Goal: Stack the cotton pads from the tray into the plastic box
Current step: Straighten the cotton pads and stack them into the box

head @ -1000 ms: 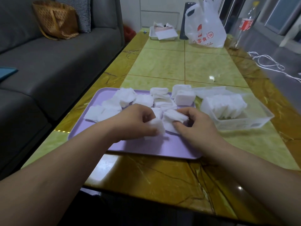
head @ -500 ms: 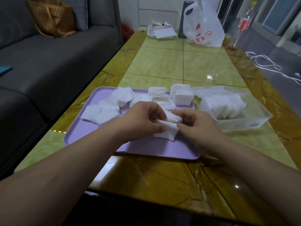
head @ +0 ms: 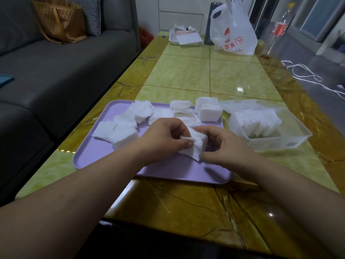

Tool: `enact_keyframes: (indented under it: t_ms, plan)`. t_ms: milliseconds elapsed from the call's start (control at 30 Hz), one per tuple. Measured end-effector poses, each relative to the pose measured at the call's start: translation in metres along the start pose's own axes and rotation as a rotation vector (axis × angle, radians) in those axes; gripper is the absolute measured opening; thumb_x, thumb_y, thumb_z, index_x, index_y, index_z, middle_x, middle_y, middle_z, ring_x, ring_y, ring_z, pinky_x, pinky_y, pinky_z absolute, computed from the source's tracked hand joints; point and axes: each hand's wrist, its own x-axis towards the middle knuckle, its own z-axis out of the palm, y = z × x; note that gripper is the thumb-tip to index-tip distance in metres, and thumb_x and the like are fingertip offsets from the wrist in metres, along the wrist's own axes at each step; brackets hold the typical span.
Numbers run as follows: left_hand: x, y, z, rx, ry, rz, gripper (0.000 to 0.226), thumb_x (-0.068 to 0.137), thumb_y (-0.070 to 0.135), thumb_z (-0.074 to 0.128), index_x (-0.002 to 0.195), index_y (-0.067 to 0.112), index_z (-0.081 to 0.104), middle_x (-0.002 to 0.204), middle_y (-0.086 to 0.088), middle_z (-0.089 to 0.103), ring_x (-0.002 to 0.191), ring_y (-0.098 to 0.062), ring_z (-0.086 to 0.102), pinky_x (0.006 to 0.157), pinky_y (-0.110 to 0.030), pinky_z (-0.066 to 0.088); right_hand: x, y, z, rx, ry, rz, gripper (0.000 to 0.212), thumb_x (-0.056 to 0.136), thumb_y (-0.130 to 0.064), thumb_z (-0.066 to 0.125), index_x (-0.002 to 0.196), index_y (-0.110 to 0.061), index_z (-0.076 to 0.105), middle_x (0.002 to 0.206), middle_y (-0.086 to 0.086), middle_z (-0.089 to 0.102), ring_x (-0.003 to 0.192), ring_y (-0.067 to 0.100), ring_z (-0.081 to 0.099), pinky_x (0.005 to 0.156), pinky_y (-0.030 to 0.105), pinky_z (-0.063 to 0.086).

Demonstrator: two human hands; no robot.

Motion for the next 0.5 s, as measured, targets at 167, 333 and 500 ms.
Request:
enact_keyframes:
  t_ms: [167, 333, 500]
  plan:
    - [0.001, 0.002, -0.003, 0.083, -0.039, 0.045, 0.019, 0.079, 0.013, 0.085, 0.09, 0.017, 0.071, 0.078, 0.001, 0.073, 0.063, -0.003, 0.06, 0.06, -0.021, 0.052, 0.006, 0.008, 0.009, -0.129, 0.156, -0.031, 0.043, 0.079, -0.007, 0.083, 0.116, -0.024, 0.068, 0.109, -0.006, 0.076, 0.101, 0.008, 0.072, 0.092, 0.031, 0.058]
    - [0.002, -0.001, -0.011, 0.252, -0.028, 0.014, 0.044, 0.076, 0.03, 0.087, 0.113, 0.031, 0.063, 0.078, 0.003, 0.072, 0.065, -0.005, 0.063, 0.06, -0.024, 0.048, 0.006, 0.007, 0.008, -0.177, 0.19, -0.033, 0.038, 0.084, 0.005, 0.066, 0.104, -0.026, 0.069, 0.103, -0.005, 0.075, 0.094, 0.013, 0.071, 0.087, 0.027, 0.056]
    - [-0.001, 0.0, -0.006, 0.168, -0.164, -0.007, 0.021, 0.083, 0.025, 0.081, 0.102, 0.023, 0.072, 0.075, -0.004, 0.074, 0.054, -0.004, 0.056, 0.049, -0.018, 0.04, 0.005, 0.006, 0.011, -0.211, 0.184, -0.011, 0.045, 0.085, 0.004, 0.059, 0.109, -0.033, 0.065, 0.11, -0.004, 0.072, 0.1, 0.014, 0.069, 0.095, 0.033, 0.056]
